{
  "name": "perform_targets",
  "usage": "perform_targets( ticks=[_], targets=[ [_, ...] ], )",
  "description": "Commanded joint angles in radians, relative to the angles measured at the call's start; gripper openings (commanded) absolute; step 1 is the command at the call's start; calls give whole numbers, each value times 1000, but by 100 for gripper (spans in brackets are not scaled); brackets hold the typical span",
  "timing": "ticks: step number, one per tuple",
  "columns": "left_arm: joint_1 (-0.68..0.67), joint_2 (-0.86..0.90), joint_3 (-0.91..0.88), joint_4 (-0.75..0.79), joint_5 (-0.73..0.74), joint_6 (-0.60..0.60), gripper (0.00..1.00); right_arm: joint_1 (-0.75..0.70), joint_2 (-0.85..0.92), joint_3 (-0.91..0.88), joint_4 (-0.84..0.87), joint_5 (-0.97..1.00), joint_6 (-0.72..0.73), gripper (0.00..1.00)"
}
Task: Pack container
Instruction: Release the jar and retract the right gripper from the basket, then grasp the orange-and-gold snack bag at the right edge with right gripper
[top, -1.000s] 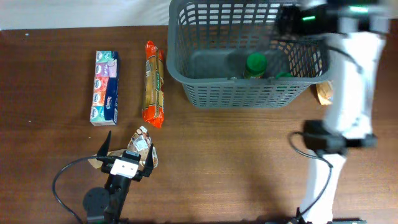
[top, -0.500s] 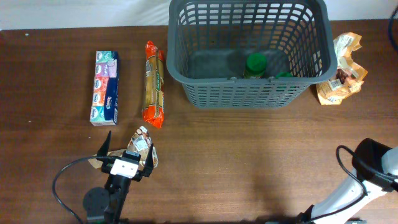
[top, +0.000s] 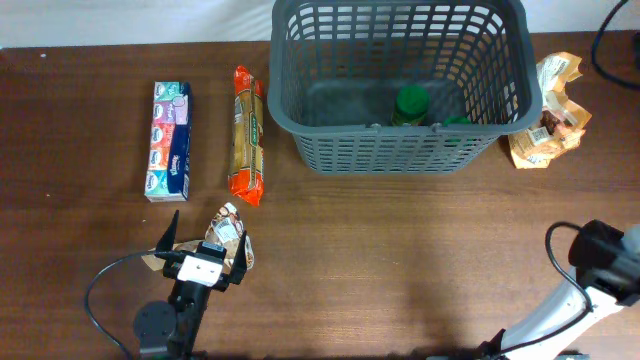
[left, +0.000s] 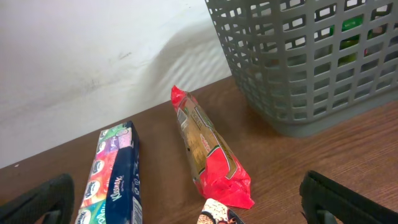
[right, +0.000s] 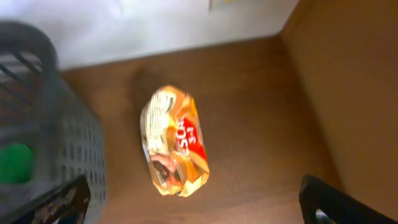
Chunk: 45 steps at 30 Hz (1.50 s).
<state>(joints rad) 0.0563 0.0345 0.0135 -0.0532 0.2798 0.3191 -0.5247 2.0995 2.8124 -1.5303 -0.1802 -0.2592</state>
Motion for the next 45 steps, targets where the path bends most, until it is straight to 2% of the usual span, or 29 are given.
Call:
perform_targets(
  ticks=[1,4,12,24,45],
  targets=[
    [-4,1,-5,-5,4,11,99,-7,35,-101,34,-40,-42,99],
    [-4,1,-5,-5,4,11,99,-3,48,-194,74,-94,-59,99],
    [-4,1,-5,-5,4,11,99,28,99,-368,152,-84,-37,99],
    [-4,1,-5,-5,4,12,99,113,233,-371,191,13,-12,99],
    [-4,1,-5,-5,3,12,99,113,404,-373,183,61,17,99]
  ],
)
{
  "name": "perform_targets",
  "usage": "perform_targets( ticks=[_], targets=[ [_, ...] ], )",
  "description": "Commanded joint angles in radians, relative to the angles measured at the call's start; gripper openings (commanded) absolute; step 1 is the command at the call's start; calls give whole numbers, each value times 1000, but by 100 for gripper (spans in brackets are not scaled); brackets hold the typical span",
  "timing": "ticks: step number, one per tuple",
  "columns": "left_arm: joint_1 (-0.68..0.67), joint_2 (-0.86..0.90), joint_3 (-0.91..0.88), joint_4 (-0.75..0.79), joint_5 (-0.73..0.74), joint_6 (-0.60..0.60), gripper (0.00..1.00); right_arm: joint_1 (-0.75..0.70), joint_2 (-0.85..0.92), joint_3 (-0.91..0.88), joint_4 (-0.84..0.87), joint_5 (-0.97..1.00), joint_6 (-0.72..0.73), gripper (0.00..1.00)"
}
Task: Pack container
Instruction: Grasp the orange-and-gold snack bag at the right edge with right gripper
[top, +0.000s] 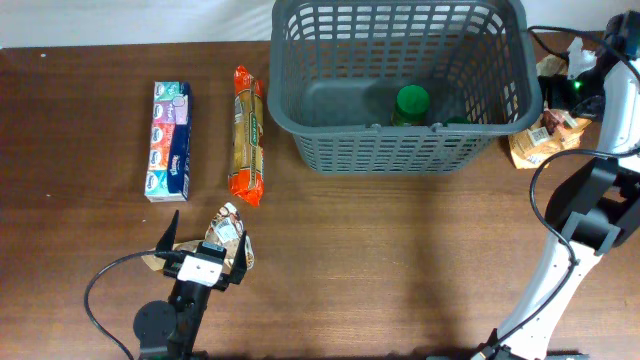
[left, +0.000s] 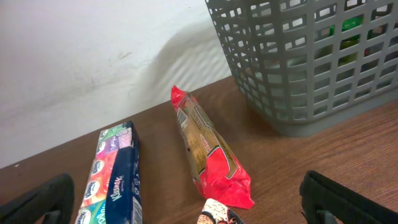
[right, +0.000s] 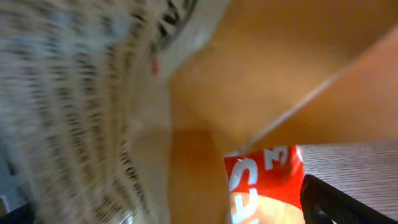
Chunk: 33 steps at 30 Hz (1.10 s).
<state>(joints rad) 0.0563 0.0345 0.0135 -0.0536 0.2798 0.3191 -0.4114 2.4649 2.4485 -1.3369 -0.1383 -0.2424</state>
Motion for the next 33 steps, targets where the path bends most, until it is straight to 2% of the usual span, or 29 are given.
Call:
perform_targets(
  ticks=[1,14,24,29,30,31,32,33],
  targets=[
    [-4,1,-5,-4,3,12,99,0,43,-10,-14,18,0,99],
    [-4,1,-5,-4,3,12,99,1,63,-26,-24,11,0,99],
    [-4,1,-5,-4,3,12,99,1,63,-204,37,8,0,99],
    [-4,1,-5,-4,3,12,99,1,63,-229,45,8,0,100],
    [-4,1,-5,-4,3,12,99,1,63,-229,45,8,0,90],
    [-4,1,-5,-4,3,12,99,1,63,-229,44,8,0,74],
    [-4,1,-5,-4,3,12,99,1,63,-229,43,8,0,57],
    [-4,1,-5,-4,3,12,99,1,63,-229,43,8,2,35]
  ],
)
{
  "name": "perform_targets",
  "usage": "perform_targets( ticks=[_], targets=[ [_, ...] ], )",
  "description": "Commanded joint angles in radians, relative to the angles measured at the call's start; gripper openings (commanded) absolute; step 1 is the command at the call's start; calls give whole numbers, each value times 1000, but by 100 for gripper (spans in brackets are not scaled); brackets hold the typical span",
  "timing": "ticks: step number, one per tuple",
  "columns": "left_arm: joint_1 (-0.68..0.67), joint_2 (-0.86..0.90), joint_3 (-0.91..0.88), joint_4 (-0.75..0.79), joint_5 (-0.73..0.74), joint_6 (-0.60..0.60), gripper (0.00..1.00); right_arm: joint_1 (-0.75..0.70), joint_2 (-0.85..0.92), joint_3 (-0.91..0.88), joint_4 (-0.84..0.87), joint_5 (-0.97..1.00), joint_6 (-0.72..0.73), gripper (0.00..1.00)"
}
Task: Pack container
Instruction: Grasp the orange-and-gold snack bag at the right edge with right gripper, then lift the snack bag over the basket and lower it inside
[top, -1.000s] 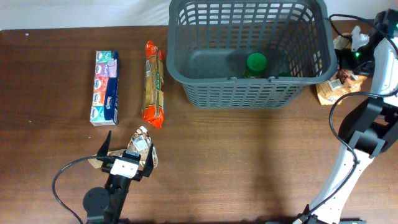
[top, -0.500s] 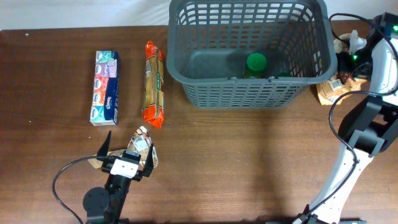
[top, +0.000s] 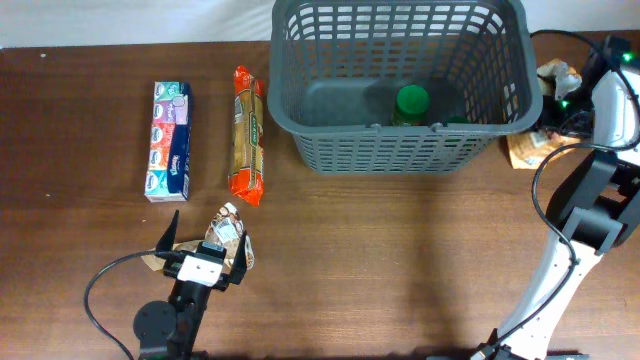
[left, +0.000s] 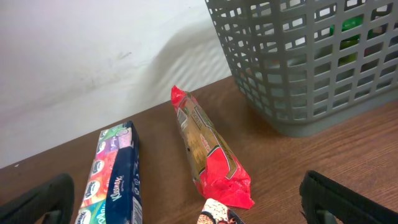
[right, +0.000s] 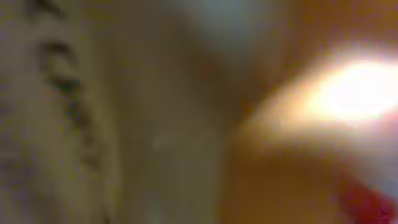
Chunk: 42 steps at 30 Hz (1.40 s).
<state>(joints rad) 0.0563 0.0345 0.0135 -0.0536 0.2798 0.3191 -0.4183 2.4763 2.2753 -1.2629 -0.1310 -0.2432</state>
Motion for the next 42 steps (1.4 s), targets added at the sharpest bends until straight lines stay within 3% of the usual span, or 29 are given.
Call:
perform_targets(
  ticks=[1,2,12,22,28,42],
  targets=[
    [-4,1,-5,-4,3,12,99,8,52,-56,-30,2,13,15],
    [-4,1,-5,-4,3,12,99,8,52,-56,-30,1,16,4],
    [-4,1,-5,-4,4,12,99,-19,47,49,-63,0,152,4],
    [-4,1,-5,-4,3,12,99,-134,47,560,-276,-98,312,4],
    [-4,1,-5,-4,3,12,99,-158,37,869,-405,-100,312,4],
    [-4,1,-5,-4,4,12,99,-69,-334,866,-317,-195,312,4]
  ],
)
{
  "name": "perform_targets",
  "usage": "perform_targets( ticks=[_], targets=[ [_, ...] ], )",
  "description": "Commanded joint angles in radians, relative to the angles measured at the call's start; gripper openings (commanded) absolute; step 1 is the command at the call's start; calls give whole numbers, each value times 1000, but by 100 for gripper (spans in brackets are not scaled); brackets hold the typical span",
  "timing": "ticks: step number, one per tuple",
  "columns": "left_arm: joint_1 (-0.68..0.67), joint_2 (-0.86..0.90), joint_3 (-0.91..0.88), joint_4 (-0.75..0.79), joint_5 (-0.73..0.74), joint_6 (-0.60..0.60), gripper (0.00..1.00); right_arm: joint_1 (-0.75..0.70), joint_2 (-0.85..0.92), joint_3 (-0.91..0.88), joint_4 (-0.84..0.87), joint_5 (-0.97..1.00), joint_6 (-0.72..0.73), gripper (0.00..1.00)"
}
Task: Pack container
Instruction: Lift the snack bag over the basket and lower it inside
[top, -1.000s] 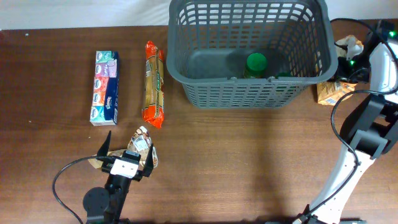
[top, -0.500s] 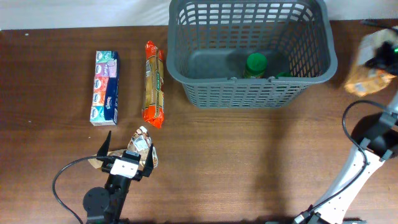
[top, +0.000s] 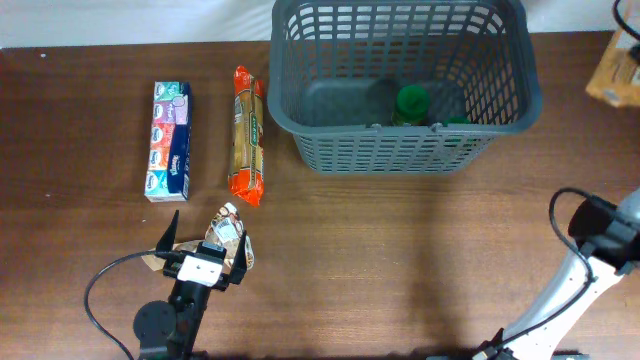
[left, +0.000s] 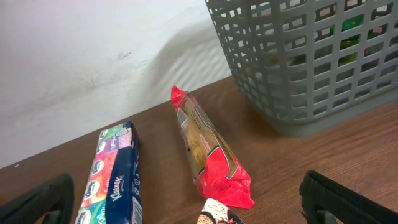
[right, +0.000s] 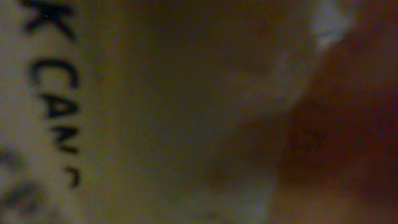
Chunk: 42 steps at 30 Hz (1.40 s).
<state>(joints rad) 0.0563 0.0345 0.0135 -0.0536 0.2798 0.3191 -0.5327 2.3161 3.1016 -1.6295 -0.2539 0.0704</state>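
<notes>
The grey basket (top: 400, 150) stands at the back middle with a green-capped bottle (top: 411, 103) inside. An orange snack pouch (top: 612, 75) hangs off the table at the overhead view's right edge, and my right gripper (top: 632, 50), mostly cut off there, is shut on it. In the right wrist view blurred packaging (right: 155, 112) fills everything and hides the fingers. My left gripper (top: 205, 252) rests open near the front left, a small printed packet (left: 214, 214) between its wide-set fingers (left: 339, 196).
A red pasta pack (top: 248, 135) lies just left of the basket, and a Kleenex tissue pack (top: 170, 140) further left. Both also show in the left wrist view, pasta pack (left: 208, 155) and tissues (left: 115, 177). The right arm's base (top: 595, 225) stands at the front right.
The orange pouch has left its spot on the table right of the basket and now hangs at the far right edge, held by my right gripper. The left arm has not moved.
The pouch first lay right of the basket, with my right arm low at the front right. Then the right wrist was at the back right by the pouch, then down on it. Now the pouch is off the table. The left gripper stayed open throughout.
</notes>
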Motion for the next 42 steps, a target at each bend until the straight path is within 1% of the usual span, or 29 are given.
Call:
perform_targets(
  ticks=[1,6,9,11,13,15,18,22,30,38,42],
  targets=[
    [-4,1,-5,-4,4,12,99,65,-203,40,66,-73,-2,4],
    [-4,1,-5,-4,4,12,99,212,-328,39,166,-73,-8,4],
    [-4,1,-5,-4,4,12,99,333,-362,39,204,-72,-53,4],
    [-4,1,-5,-4,4,12,99,417,-364,39,209,-72,-109,4],
    [-4,1,-5,-4,4,12,99,509,-351,29,204,-67,-200,4],
    [-4,1,-5,-4,4,12,99,572,-334,11,194,-31,-257,4],
    [-4,1,-5,-4,4,12,99,638,-306,-40,196,53,-285,4],
    [-4,1,-5,-4,4,12,99,658,-261,-144,218,60,-364,4],
    [-4,1,-5,-4,4,12,99,658,-186,-342,247,59,-389,4],
    [-4,1,-5,-4,4,12,99,655,-176,-502,248,73,-487,4],
    [-4,1,-5,-4,4,12,99,655,-176,-573,254,126,-512,4]
  ],
)
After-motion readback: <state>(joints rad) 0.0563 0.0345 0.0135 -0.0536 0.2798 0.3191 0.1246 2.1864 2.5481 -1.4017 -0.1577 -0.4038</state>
